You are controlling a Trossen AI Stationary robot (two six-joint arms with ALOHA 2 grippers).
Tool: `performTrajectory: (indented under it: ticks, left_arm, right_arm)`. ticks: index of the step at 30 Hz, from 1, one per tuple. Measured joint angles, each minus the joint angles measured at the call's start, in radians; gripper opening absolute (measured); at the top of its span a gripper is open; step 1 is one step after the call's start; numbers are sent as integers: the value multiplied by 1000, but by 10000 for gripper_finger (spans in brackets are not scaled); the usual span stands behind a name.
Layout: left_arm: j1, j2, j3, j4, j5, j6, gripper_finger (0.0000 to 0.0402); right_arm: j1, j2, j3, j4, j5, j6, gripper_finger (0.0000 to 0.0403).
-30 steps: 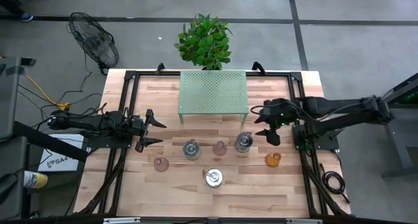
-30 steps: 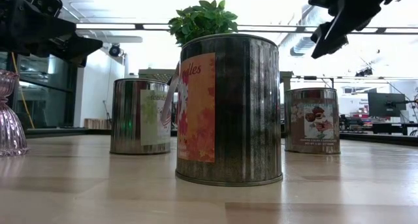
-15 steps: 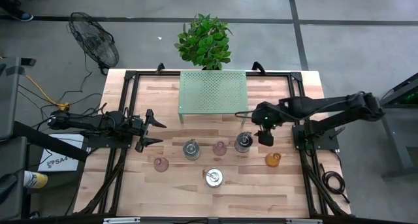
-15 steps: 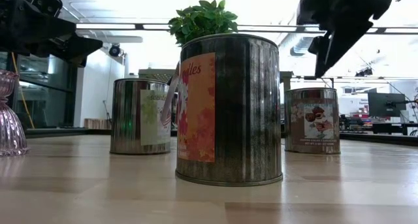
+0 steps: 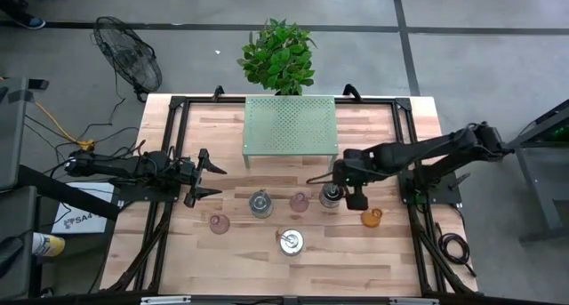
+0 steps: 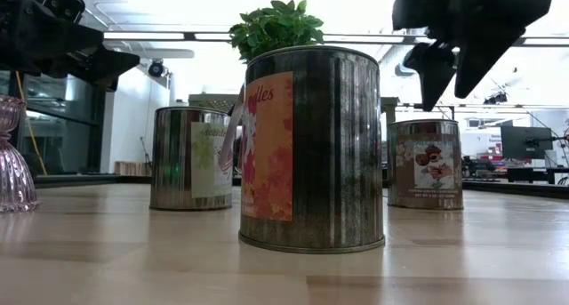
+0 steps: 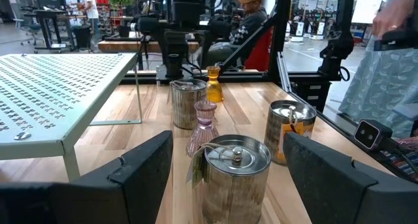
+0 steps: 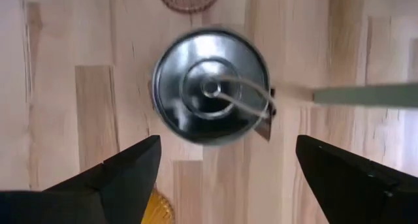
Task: Pick & Place candle stick holders
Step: Put the top right scented candle on the shelf
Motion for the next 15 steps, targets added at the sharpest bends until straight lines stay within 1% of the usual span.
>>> performTrajectory:
  ticks: [8,12,15]
  left_arm:
    - [0,0,0,0,0,0,287]
    - [0,0,0,0,0,0,287]
    - [0,0,0,0,0,0,287]
  right_arm:
    - [-3,93,70,-4,-15,-30,351]
    - [-3,127,72,9,-49,-30,351]
    - [-3,136,73,19,-43,-30,351]
